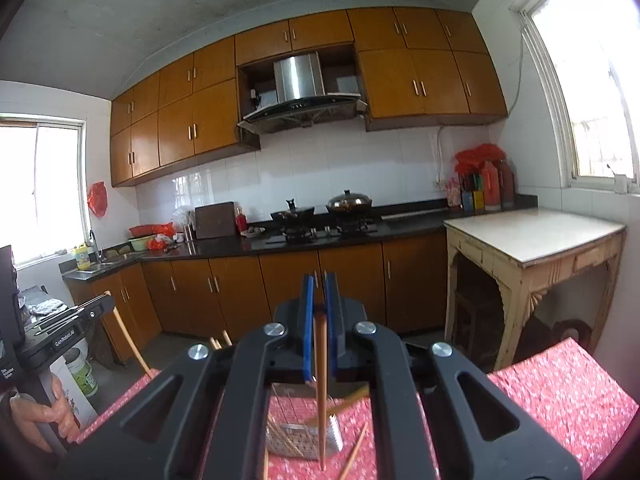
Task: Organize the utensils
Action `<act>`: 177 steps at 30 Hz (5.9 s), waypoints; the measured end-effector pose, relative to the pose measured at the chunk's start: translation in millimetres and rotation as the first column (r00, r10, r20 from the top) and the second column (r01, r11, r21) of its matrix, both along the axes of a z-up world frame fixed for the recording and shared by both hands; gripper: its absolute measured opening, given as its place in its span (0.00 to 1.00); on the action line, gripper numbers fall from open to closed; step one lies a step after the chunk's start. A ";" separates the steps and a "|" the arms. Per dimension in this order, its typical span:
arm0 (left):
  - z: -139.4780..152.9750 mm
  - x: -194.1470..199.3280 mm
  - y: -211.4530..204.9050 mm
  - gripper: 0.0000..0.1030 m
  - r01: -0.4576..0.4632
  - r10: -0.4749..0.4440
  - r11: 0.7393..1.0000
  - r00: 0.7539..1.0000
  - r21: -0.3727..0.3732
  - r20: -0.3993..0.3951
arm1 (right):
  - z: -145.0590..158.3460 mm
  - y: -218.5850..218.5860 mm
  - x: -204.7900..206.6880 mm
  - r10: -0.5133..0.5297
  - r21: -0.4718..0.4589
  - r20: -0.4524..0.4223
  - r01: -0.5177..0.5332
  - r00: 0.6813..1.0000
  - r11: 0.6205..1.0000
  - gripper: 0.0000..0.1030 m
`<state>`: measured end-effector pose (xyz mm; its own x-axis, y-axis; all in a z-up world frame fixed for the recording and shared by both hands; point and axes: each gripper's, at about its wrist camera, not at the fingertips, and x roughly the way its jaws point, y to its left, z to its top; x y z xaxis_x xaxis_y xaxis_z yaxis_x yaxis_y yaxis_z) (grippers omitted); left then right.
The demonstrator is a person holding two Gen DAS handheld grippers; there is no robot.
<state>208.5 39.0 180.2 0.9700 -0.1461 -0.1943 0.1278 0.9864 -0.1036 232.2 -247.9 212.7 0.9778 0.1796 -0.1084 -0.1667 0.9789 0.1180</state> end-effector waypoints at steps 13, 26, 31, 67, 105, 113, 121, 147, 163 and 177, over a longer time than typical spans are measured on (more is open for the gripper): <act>7.5 61.2 -49.0 0.07 0.013 -0.013 1.000 0.998 -0.005 0.061 | -8.7 32.2 87.6 -0.020 -0.005 0.024 0.020 1.000 1.000 0.07; -58.9 101.5 -42.9 0.21 0.000 -0.003 1.000 0.990 -0.026 -0.138 | -72.8 13.8 119.0 -0.088 -0.021 -0.110 0.086 0.990 0.996 0.45; -61.8 77.6 -22.2 0.53 -0.059 0.058 0.998 0.989 -0.007 -0.134 | -78.5 -21.9 85.1 -0.163 -0.006 -0.117 0.164 0.980 0.986 0.46; -248.7 -0.7 -35.7 0.90 0.047 -0.020 0.998 0.845 0.036 -0.535 | -345.0 6.8 37.5 -0.130 -0.162 -0.695 0.021 0.707 0.986 0.08; -292.7 50.2 21.8 0.56 -0.014 0.084 0.993 0.778 0.118 -0.622 | -338.2 -54.6 42.0 -0.177 -0.128 -0.665 0.122 0.726 0.984 0.28; -295.6 15.7 18.2 0.61 0.056 0.060 0.984 0.791 0.170 -0.609 | -342.8 -52.2 26.5 -0.193 -0.175 -0.679 0.099 0.708 0.980 0.33; -304.6 14.9 19.8 0.73 0.029 0.099 0.982 0.766 0.187 -0.636 | -344.6 -53.9 24.0 -0.209 -0.188 -0.677 0.108 0.706 0.976 0.33; -302.7 10.3 16.4 0.57 0.039 0.089 0.981 0.774 0.187 -0.626 | -345.0 -45.0 20.6 -0.208 -0.214 -0.670 0.083 0.712 0.973 0.17; -299.1 -7.0 16.1 0.07 0.076 0.069 0.976 0.784 0.205 -0.617 | -339.5 -53.2 12.2 -0.184 -0.171 -0.660 0.093 0.728 0.981 0.07; -300.1 -3.3 13.3 0.43 0.096 0.059 0.972 0.784 0.215 -0.618 | -343.0 -56.5 18.5 -0.170 -0.154 -0.683 0.087 0.711 0.984 0.09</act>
<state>205.2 52.3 -119.9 0.6277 -0.0406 -0.7774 0.1318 0.9898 0.0547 250.6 -304.3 -130.3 0.6350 0.0056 -0.7725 0.0493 0.9976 0.0478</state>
